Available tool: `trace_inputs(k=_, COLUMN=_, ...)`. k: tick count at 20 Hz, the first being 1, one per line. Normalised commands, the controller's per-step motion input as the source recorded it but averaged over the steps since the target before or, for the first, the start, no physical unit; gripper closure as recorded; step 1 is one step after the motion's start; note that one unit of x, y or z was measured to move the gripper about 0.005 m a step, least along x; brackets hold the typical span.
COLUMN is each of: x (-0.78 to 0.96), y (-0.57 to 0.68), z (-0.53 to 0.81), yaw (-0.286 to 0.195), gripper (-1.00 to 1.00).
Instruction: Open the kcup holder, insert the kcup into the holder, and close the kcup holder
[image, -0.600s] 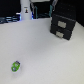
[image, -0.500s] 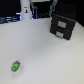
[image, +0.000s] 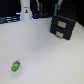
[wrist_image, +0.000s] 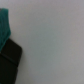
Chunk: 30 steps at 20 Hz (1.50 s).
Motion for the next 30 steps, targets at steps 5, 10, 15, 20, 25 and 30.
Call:
trace_inputs(k=5, x=-0.3, y=0.54, z=-0.06, yaw=-0.224, gripper=-1.0)
trace_inputs(k=10, x=-0.34, y=0.56, z=-0.1, yaw=-0.2, gripper=-1.0)
trace_inputs(k=15, x=-0.35, y=0.65, z=-0.11, yaw=-0.172, gripper=-1.0)
trace_inputs(k=20, x=-0.33, y=0.68, z=-0.16, yaw=-0.147, gripper=-1.0)
trace_inputs(k=25, x=-0.23, y=0.6, z=-0.27, yaw=-0.128, gripper=-1.0)
trace_inputs(k=30, x=-0.11, y=0.44, z=-0.37, yaw=-0.084, gripper=-1.0)
